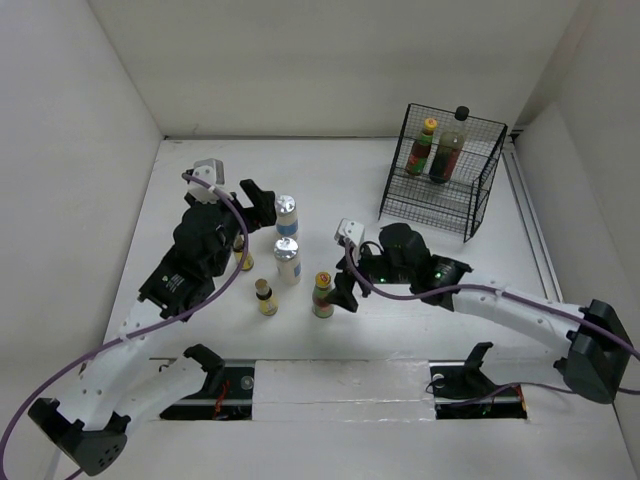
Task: Organize the condiment bottles
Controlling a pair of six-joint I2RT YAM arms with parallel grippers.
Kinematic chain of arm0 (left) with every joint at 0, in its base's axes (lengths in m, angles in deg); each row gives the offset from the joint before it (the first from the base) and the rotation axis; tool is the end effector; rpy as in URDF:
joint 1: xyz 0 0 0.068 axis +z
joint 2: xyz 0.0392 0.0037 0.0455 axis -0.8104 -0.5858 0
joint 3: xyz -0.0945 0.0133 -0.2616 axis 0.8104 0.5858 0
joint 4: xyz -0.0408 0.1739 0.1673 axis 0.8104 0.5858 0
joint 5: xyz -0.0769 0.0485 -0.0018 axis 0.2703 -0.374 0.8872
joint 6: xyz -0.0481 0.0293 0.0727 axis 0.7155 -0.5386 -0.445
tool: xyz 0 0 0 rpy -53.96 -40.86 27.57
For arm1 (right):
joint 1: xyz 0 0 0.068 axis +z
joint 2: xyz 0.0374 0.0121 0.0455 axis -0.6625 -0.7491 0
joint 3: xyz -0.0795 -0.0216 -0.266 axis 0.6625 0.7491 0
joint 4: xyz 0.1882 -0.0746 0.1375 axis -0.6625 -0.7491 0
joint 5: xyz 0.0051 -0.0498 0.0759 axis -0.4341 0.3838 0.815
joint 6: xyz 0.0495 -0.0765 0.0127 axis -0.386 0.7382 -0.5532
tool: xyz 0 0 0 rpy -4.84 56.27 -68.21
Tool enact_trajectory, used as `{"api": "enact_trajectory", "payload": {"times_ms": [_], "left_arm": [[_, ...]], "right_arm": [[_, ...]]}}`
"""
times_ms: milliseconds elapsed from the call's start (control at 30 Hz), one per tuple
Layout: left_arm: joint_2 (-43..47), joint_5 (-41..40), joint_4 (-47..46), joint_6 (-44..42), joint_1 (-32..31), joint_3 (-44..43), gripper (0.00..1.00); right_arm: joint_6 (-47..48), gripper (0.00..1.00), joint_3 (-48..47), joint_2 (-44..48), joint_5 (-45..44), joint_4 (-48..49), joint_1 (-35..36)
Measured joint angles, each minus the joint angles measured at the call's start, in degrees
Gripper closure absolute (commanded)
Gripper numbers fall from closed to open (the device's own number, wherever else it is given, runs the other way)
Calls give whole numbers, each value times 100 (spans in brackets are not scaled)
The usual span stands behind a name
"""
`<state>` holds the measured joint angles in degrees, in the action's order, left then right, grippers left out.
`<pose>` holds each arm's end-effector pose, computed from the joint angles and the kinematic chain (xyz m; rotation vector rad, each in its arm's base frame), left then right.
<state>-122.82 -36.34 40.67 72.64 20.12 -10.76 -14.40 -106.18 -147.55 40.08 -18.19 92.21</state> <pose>0.1857 -0.0896 0.4002 -0.1204 1.5895 -0.4734 0.1565 0.2417 0.2782 -1.1417 1.7465 0.9438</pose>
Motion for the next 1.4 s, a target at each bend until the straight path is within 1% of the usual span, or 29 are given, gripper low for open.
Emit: {"api": "enact_trajectory", "payload": {"times_ms": [133,267,333,367,400,500,533,633,667,767,867,933,967,1033,1100,1200,1300,1400], "left_arm": [[55,-7,4,0,0,2,17],[317,-166,2,31,0,52,17],[535,-343,-9,81,0,133,17],[640,-431,-7,116,0,175,17],[769,-573,-9,146,0,221,17],[1043,-898,-2,243,0,275,17],[1108,-990,-7,278,0,278,17],[1274,-1224,-33,343,0,284,17],[1290,-1274,-42,369,2,286,17],[1314,-1384,-37,422,0,286,17],[1366,-1504,-35,435,0,289,17],[1469,-1558,-42,437,0,299,14],[1530,-1578,-46,442,0,315,14],[1698,-1593,-85,450,0,365,13],[1777,-1593,-116,457,2,369,13],[1733,-1563,-175,452,2,369,13],[1582,-1513,-166,442,2,369,13],[1478,-1480,-166,404,2,369,13]], "right_arm": [[33,3,2,-295,-11,170,37],[9,10,0,-568,-46,645,79],[-26,19,2,-717,-68,874,114],[-48,26,4,-778,-79,981,127],[-70,38,7,-831,-87,1091,142],[-160,58,11,-957,-90,1342,157],[-142,68,11,-984,-133,1414,175],[-190,78,17,-1001,-317,1504,160],[-208,83,17,-975,-400,1493,181],[-210,84,17,-828,-772,1388,214],[-151,85,-197,-570,-1366,1134,212],[-46,85,-531,-452,-1788,1025,133],[-17,85,-787,-424,-1974,957,48],[57,85,-1388,-400,-2312,848,-251],[144,85,-2041,-407,-2671,807,-691],[269,85,-2872,-413,-3139,815,-1537],[358,85,-3475,-483,-3569,774,-2424],[476,85,-3919,-719,-4000,654,-3115]]}}
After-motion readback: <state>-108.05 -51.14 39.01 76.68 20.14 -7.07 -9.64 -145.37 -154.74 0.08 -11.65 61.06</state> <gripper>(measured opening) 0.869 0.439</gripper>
